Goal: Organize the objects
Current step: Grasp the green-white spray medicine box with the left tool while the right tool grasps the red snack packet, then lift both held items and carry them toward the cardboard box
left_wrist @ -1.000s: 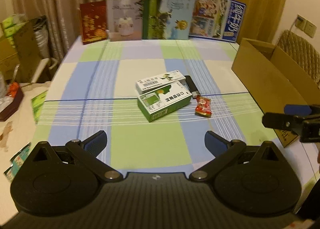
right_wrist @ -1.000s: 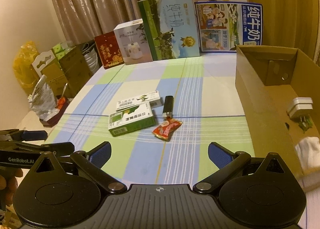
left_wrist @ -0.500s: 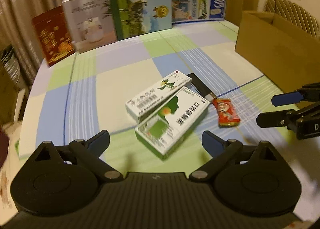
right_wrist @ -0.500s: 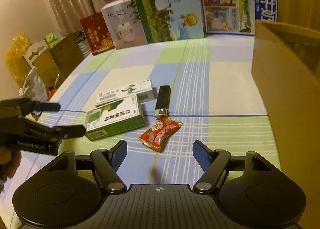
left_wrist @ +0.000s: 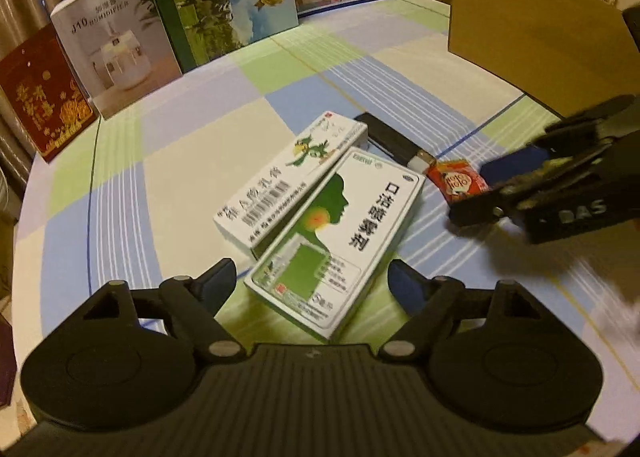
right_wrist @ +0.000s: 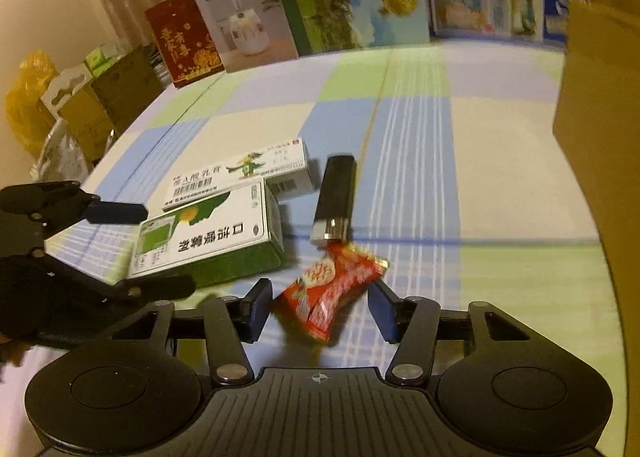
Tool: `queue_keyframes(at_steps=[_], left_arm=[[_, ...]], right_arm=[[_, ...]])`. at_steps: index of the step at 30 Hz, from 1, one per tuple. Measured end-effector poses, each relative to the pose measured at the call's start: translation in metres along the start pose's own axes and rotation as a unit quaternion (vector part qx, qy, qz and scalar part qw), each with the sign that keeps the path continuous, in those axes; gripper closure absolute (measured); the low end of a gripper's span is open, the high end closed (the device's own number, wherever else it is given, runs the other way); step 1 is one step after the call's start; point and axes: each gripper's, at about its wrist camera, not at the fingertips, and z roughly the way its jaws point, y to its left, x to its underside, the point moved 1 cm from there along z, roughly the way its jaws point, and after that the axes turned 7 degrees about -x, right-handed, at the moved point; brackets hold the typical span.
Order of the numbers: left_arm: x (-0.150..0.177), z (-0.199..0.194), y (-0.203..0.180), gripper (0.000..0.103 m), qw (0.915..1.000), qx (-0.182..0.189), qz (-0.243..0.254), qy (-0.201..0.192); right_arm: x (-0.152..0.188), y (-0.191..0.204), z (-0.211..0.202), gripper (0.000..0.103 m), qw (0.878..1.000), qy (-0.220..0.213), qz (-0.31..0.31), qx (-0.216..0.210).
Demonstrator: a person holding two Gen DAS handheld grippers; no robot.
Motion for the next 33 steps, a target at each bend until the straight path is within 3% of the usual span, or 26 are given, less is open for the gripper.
queue_keyframes(at_steps=[3, 8, 18, 20, 24, 33], left_arm=[[0.002, -0.004, -0.004, 0.031, 1.0, 0.006, -0.006, 0.005], [0.004, -0.017, -0.014, 0.033, 0.9994, 0.028, -0.017, 0.009], [-0.016, 0.001, -0.03, 0.032, 0.9995, 0.006, -0.03, 0.006], [-0.018, 0.005, -0.032, 0.041, 0.9994, -0.003, -0.034, 0.003], [-0.019, 0.002, -0.036, 0.048, 0.9986, -0.01, -0.051, 0.008], [-0.009, -0.013, -0.051, 0.051, 0.9967, -0.019, -0.078, 0.007]], right_arm=[[0.0, -0.002, -0.001, 0.072, 1.0, 0.006, -0.011, 0.013], [0.008, -0.01, -0.016, 0.072, 0.999, 0.021, 0.001, 0.026], [0.023, -0.015, -0.031, 0.072, 0.999, 0.016, -0.007, 0.041], [0.024, -0.014, -0.03, 0.072, 0.999, 0.014, -0.018, 0.043], [0.025, -0.014, -0.029, 0.072, 0.999, 0.011, -0.017, 0.046], [0.025, -0.015, -0.03, 0.072, 0.998, 0.006, -0.01, 0.055]])
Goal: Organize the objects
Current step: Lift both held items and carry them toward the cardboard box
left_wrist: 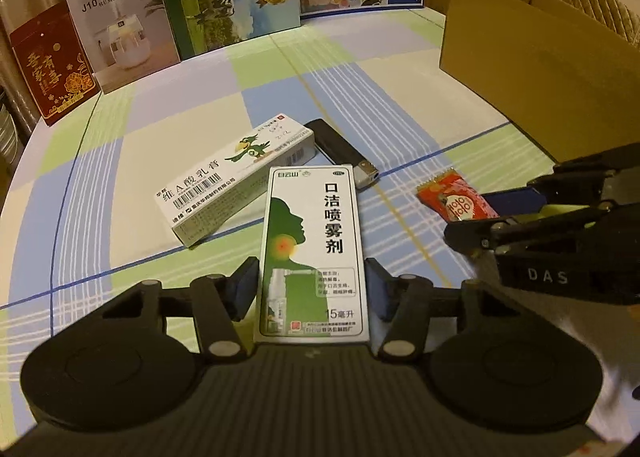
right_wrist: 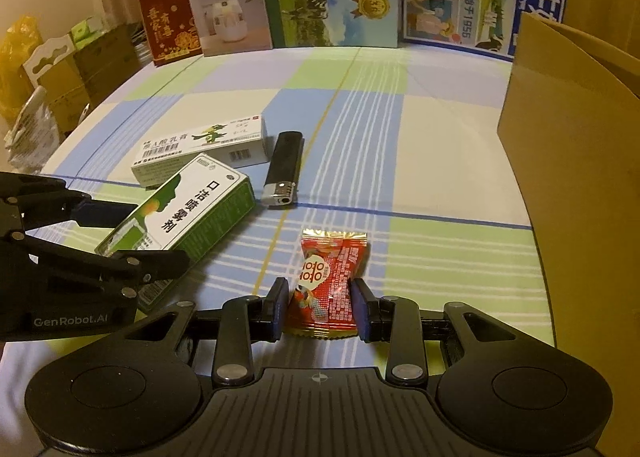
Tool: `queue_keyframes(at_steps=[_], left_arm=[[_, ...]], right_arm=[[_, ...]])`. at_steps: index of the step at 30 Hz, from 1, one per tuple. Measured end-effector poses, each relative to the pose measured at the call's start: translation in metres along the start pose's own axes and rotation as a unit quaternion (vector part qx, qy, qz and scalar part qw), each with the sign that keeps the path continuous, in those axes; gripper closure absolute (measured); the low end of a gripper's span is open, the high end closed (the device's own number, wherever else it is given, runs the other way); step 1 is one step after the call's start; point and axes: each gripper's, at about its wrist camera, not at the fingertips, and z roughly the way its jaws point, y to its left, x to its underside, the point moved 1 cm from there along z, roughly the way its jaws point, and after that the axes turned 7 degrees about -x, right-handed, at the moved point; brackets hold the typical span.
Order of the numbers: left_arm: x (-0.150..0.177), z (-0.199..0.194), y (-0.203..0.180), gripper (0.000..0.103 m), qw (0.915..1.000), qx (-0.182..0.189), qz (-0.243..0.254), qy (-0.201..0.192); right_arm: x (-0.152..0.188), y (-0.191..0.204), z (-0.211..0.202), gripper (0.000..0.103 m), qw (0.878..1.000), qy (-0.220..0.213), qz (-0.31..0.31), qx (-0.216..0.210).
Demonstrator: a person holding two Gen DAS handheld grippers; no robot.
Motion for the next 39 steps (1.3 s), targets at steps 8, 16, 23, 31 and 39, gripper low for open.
queue_keyframes(at_steps=[8, 16, 23, 31, 39], left_arm=[[-0.004, 0.008, -0.002, 0.052, 1.0, -0.001, 0.001, -0.002], [-0.003, 0.01, -0.002, 0.052, 1.0, 0.001, -0.005, 0.004], [0.005, -0.003, -0.006, 0.053, 0.9991, 0.004, -0.039, 0.015], [0.02, -0.029, -0.02, 0.053, 0.9972, 0.001, -0.069, 0.029], [0.024, -0.09, -0.039, 0.053, 0.9954, 0.003, -0.096, 0.01]], right_arm=[[-0.003, -0.008, 0.002, 0.069, 1.0, -0.017, 0.02, -0.001], [-0.005, -0.006, 0.008, 0.076, 1.0, -0.024, 0.006, 0.013], [-0.005, -0.01, -0.011, 0.077, 0.999, -0.028, 0.039, 0.002], [0.014, -0.005, -0.048, 0.078, 0.998, -0.033, 0.061, -0.008], [0.03, 0.0, -0.121, 0.078, 0.995, -0.063, 0.073, -0.009]])
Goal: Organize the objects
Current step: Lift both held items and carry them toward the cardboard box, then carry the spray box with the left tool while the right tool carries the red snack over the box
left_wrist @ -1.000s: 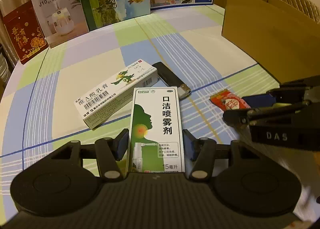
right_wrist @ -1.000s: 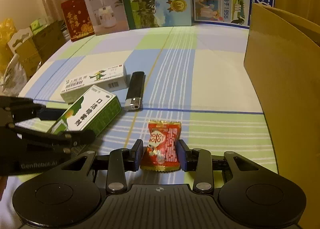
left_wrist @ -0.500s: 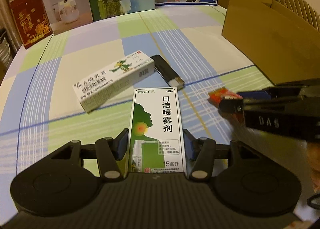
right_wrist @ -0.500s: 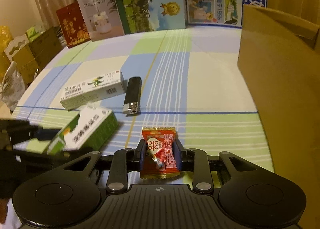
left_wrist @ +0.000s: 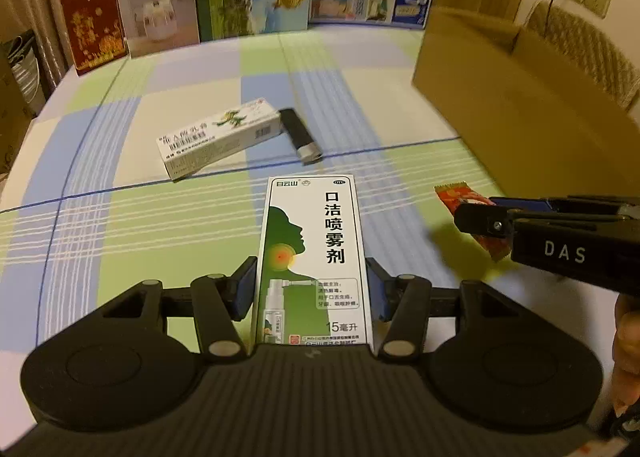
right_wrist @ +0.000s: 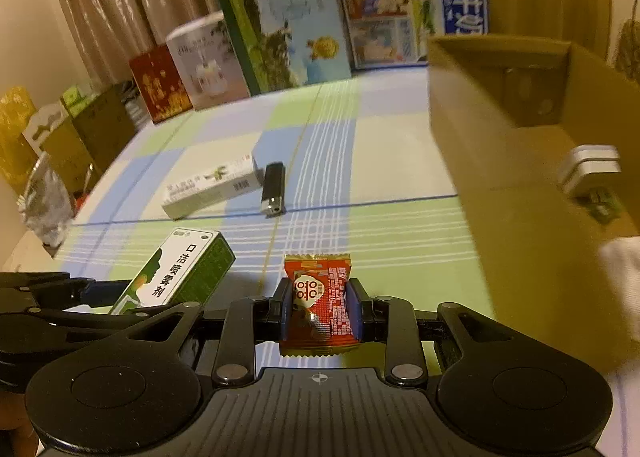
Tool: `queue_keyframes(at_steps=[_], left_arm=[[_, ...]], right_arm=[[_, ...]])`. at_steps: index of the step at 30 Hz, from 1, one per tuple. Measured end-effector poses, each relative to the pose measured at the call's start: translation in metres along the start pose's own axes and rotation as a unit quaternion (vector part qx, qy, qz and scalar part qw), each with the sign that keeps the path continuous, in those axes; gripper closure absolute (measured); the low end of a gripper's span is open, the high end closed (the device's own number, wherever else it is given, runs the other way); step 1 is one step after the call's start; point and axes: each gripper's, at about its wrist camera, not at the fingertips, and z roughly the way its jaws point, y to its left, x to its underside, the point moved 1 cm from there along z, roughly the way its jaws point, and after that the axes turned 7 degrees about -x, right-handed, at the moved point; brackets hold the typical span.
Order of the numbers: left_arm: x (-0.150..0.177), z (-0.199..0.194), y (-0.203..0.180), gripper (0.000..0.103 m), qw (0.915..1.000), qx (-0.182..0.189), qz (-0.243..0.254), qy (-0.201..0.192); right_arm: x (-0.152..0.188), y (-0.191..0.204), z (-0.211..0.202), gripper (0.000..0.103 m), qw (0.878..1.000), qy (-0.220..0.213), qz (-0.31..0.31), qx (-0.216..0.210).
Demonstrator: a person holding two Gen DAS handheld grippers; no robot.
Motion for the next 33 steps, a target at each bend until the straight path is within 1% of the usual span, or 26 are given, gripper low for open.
queue_keyframes(at_steps=[7, 10, 15, 20, 25, 33], left_arm=[[0.004, -0.064, -0.022, 0.053, 0.9992, -0.002, -0.028, -0.027], [0.009, -0.093, -0.037, 0.053, 0.9983, 0.005, -0.037, -0.043], [0.015, -0.133, -0.065, 0.053, 0.9973, 0.02, -0.036, -0.061], [0.02, -0.154, -0.094, 0.053, 0.997, 0.031, -0.027, -0.066], [0.022, -0.166, -0.12, 0.053, 0.9963, 0.044, -0.019, -0.072], [0.019, -0.175, -0.151, 0.053, 0.9949, 0.06, -0.003, -0.081]], right_arm=[[0.005, 0.003, -0.076, 0.078, 0.999, -0.033, 0.008, 0.001], [0.008, 0.003, -0.107, 0.078, 0.999, -0.046, 0.007, 0.003], [0.014, -0.002, -0.151, 0.078, 0.998, -0.069, 0.002, 0.013], [0.02, -0.016, -0.184, 0.078, 0.996, -0.086, 0.009, 0.024], [0.022, -0.034, -0.213, 0.078, 0.994, -0.103, 0.017, 0.04], [0.022, -0.055, -0.237, 0.078, 0.991, -0.121, 0.032, 0.055]])
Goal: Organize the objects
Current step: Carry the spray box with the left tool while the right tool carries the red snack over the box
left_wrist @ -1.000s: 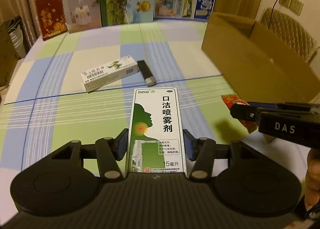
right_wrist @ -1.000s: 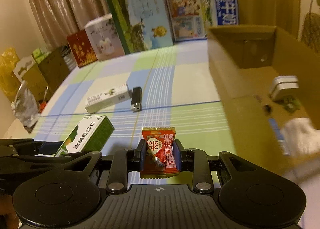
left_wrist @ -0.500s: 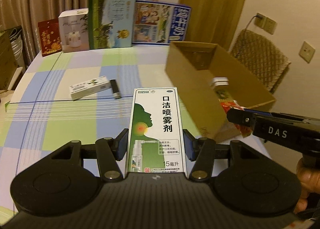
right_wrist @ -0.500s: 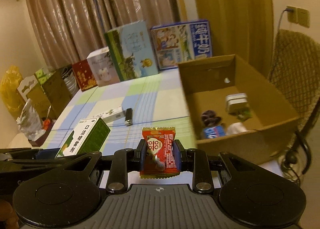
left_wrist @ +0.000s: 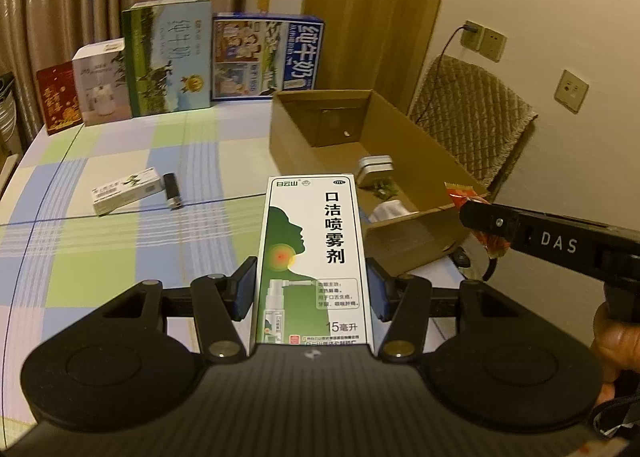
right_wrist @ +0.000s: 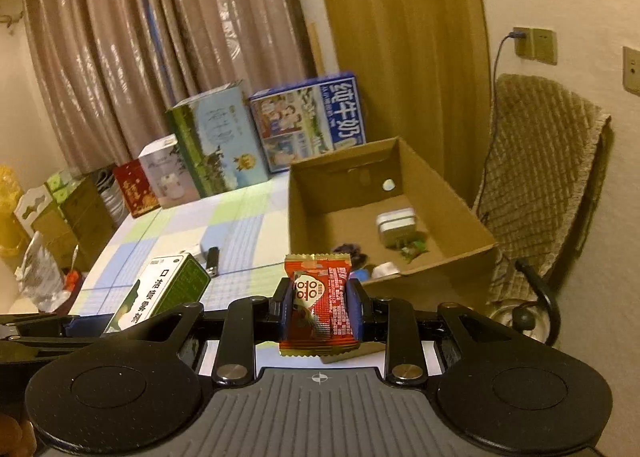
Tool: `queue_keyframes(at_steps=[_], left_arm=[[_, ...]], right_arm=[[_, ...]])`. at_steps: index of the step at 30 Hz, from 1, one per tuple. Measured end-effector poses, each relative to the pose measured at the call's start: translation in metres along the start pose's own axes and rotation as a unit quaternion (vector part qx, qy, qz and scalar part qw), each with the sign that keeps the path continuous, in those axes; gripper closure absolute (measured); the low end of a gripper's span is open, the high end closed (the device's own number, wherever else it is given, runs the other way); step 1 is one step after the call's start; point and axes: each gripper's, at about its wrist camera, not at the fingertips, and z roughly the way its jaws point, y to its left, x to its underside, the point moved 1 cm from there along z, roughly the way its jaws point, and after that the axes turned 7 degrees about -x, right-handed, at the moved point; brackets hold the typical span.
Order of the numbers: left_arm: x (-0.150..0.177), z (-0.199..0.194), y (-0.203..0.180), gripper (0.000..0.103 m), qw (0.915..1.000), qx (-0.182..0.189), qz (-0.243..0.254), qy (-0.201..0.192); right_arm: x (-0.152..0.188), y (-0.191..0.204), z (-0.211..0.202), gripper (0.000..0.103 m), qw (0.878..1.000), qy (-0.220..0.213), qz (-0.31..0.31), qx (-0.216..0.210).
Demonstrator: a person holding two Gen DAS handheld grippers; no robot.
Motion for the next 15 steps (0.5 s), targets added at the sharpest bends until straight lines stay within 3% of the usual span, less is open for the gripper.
queue_keyframes(at_steps=[15], left_arm=[[-0.011, 0.005, -0.021, 0.053, 0.9996, 0.027, 0.002, -0.006]], right_arm=[[-0.007, -0.028, -0.01, 0.078, 0.999, -0.002, 0.006, 0.033]])
